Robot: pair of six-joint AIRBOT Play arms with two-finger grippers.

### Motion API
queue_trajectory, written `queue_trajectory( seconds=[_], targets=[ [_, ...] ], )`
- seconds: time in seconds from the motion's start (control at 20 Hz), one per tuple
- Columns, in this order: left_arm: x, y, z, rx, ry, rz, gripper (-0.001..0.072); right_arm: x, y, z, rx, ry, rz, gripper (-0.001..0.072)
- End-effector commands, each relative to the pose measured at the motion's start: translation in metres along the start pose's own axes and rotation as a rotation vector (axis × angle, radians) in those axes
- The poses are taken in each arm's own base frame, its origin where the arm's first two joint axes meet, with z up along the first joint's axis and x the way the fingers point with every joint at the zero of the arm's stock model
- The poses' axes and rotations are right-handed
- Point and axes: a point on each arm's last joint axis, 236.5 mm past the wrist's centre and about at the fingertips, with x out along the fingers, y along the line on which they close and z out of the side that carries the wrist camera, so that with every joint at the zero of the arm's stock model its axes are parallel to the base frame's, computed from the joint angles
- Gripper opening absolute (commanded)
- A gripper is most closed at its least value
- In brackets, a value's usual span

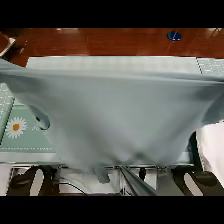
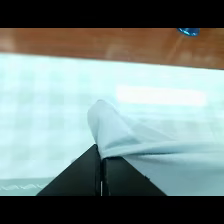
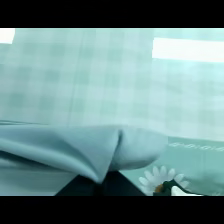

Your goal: Fold the shirts.

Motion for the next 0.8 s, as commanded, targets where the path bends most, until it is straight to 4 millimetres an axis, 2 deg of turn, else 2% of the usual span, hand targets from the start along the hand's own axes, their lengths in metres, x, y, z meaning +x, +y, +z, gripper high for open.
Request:
queue_trajectory(
  seconds=[0.0, 0.2, 0.35, 0.5, 0.6, 0.65, 0.7, 0.75],
  targets=[
    [0.071, 0.022, -0.035, -0.147, 0.123, -0.044, 0.0015, 0.091, 0.000, -0.011, 0.033, 0.118, 0.043, 0.0028],
    [0.162, 0.041, -0.065, -0.219, 0.241, -0.042, 0.0015, 0.201, 0.022, 0.002, 0.093, 0.184, 0.185, 0.0028],
    [0.221, 0.051, -0.080, -0.239, 0.281, -0.024, 0.0015, 0.284, 0.017, 0.014, 0.166, 0.217, 0.198, 0.0029],
    [0.263, 0.051, -0.091, -0.283, 0.334, -0.043, 0.0016, 0.349, 0.024, 0.027, 0.229, 0.281, 0.257, 0.0030],
    [0.279, 0.044, -0.099, -0.349, 0.360, -0.075, 0.0020, 0.382, 0.028, 0.032, 0.312, 0.311, 0.293, 0.0030],
    [0.282, 0.042, -0.102, -0.375, 0.368, -0.084, 0.0063, 0.393, 0.028, 0.036, 0.373, 0.318, 0.316, 0.0055],
    [0.283, 0.041, -0.107, -0.384, 0.382, -0.088, 0.0246, 0.401, 0.027, 0.041, 0.440, 0.315, 0.355, 0.0236],
    [0.282, 0.039, -0.112, -0.381, 0.409, -0.097, 0.0466, 0.401, 0.025, 0.046, 0.490, 0.316, 0.395, 0.0420]
  ],
)
